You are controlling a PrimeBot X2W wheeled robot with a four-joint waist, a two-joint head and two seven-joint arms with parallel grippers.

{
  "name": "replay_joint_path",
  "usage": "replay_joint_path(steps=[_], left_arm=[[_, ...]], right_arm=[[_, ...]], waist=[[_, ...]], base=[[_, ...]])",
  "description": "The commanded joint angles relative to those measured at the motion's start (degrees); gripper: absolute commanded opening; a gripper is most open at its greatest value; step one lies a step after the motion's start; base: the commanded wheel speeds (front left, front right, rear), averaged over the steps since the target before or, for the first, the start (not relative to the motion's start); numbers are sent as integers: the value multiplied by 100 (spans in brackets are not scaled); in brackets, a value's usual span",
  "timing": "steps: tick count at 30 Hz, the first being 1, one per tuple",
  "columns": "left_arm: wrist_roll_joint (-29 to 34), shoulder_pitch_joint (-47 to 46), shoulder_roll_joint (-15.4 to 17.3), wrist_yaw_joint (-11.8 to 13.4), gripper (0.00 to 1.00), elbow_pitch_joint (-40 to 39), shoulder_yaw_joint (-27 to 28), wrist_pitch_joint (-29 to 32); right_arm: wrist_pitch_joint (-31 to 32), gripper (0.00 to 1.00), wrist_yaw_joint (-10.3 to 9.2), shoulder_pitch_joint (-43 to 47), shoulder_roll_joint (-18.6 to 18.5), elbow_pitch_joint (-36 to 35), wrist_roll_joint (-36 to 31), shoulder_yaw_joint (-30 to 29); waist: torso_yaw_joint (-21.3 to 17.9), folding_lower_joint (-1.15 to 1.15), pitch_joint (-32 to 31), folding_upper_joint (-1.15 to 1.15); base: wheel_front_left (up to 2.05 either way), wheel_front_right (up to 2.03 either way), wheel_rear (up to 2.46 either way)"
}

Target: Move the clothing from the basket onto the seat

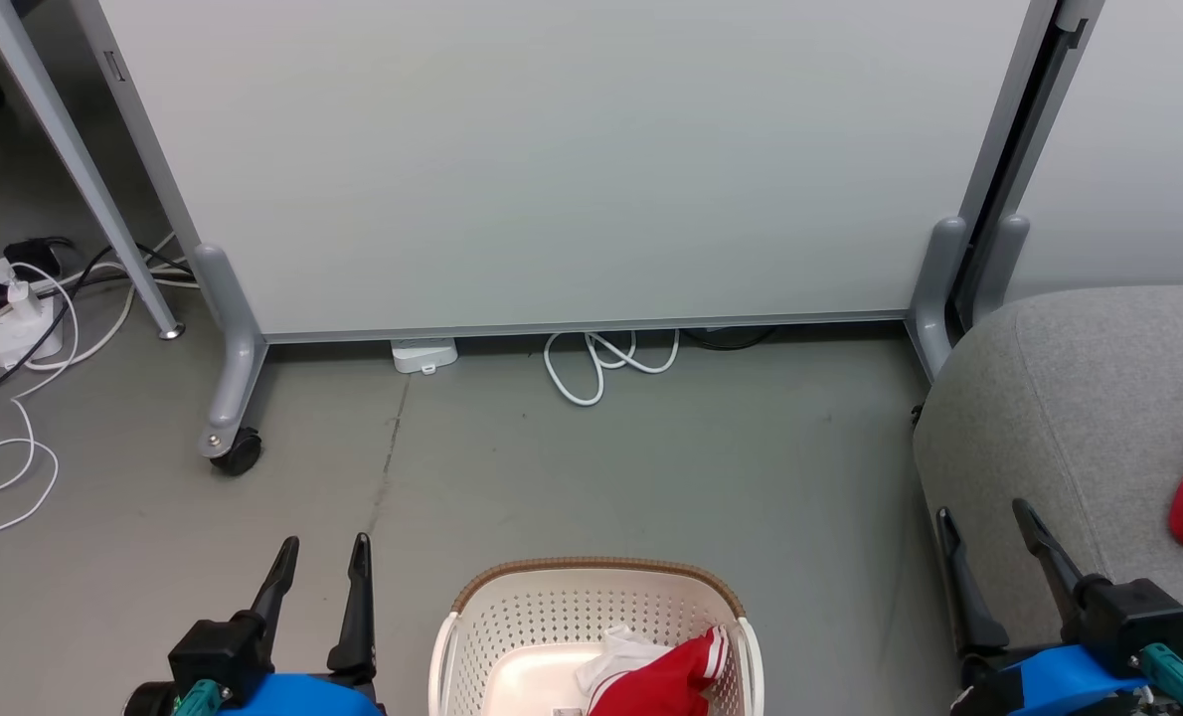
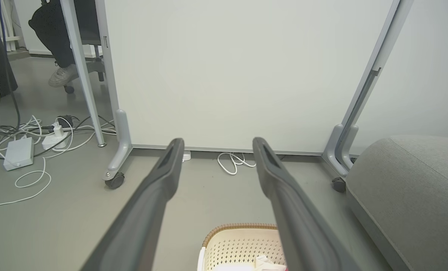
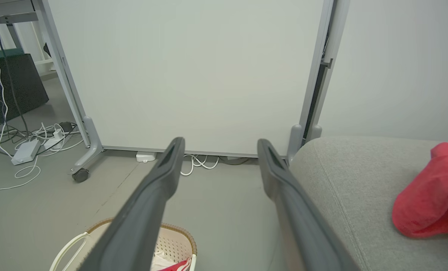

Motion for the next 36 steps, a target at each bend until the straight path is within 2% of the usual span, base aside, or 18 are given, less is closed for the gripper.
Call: replay_joint_path(steps=[1,8,17,27,29,33,36], left_arm=[[-4,13,1,-5,100,0,11,-17],[17,20,-16,-5,100,30,-57,-17],[-27,-105,-82,-5,100,160,-269,-17],[-88,-971,-131,-5,100,509,-656,-18],[-130,-1352,-127,-5,100,738,-910,-17],[-211,-1810,-132,-5,100,1129,-1299,-17],[-287,-2175,0,-5,100,1501,-1584,-17]], right_arm=[[-17,100,1,-48,17,19,13,1],[-30,100,1,-87,17,13,42,38],[34,100,1,-219,15,-119,12,194],[60,100,1,-964,-89,-505,-105,523],[85,100,1,-1190,-160,-625,-104,607],[34,100,1,-1431,-190,-774,-81,660],[-19,100,1,-1576,-169,-851,-75,696]], waist=[[-11,-1,1,0],[-94,-1,30,0],[-474,-1,322,0],[-986,-1,1739,0],[-1079,-1,2211,0],[-1156,-1,2699,0],[-1223,-1,3038,0]], base=[[0,0,0],[0,0,0],[0,0,0],[0,0,0],[0,0,0],[0,0,0],[0,0,0]])
